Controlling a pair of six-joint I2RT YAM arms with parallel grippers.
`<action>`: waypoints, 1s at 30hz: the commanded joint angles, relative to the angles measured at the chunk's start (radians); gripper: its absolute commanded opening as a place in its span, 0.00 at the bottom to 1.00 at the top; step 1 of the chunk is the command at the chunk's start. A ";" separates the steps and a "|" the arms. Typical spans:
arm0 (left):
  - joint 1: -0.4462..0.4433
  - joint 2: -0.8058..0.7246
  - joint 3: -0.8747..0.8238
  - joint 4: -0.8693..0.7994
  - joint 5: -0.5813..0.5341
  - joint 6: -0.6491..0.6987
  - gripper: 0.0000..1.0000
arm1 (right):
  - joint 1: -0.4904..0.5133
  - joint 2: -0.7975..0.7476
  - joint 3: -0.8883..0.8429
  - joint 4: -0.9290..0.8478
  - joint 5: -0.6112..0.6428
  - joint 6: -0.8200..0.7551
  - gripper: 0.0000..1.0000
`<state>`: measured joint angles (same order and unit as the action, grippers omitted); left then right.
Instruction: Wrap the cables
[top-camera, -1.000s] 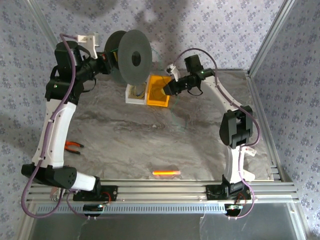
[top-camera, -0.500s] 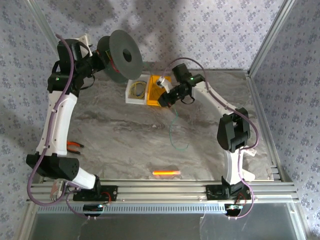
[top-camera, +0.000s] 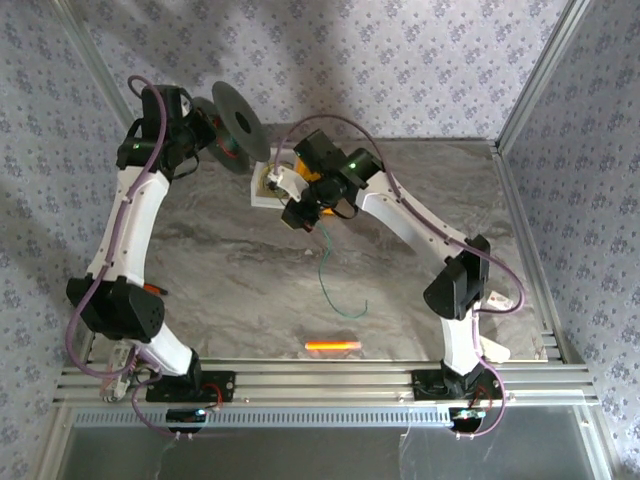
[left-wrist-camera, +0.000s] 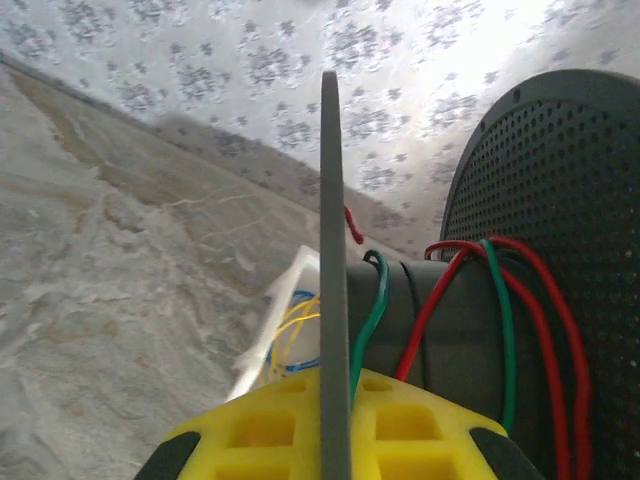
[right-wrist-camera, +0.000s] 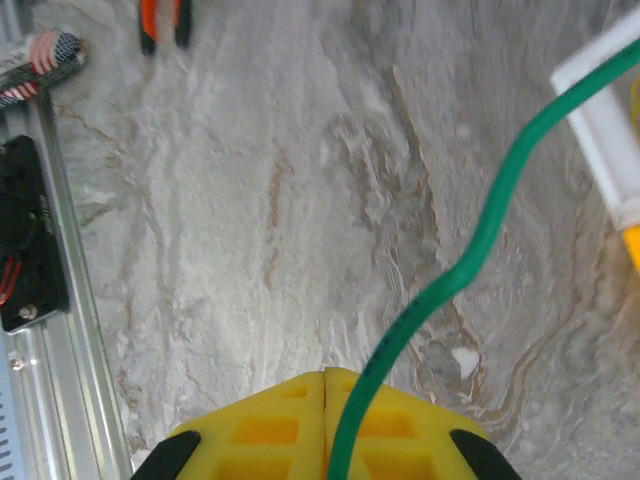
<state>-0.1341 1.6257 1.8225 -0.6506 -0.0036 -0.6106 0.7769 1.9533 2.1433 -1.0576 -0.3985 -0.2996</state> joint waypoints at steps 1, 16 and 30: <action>-0.019 0.028 0.030 0.078 -0.170 0.051 0.00 | 0.037 -0.021 0.180 -0.188 -0.024 -0.062 0.00; -0.257 0.229 0.236 -0.234 -0.253 0.456 0.00 | -0.047 0.073 0.570 -0.002 -0.029 -0.108 0.00; -0.379 0.171 0.120 -0.341 -0.207 0.736 0.00 | -0.256 0.121 0.561 0.037 -0.017 -0.121 0.00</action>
<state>-0.5068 1.8389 2.0060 -0.9066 -0.1921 -0.0055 0.5777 2.1128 2.6888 -1.1568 -0.3836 -0.4091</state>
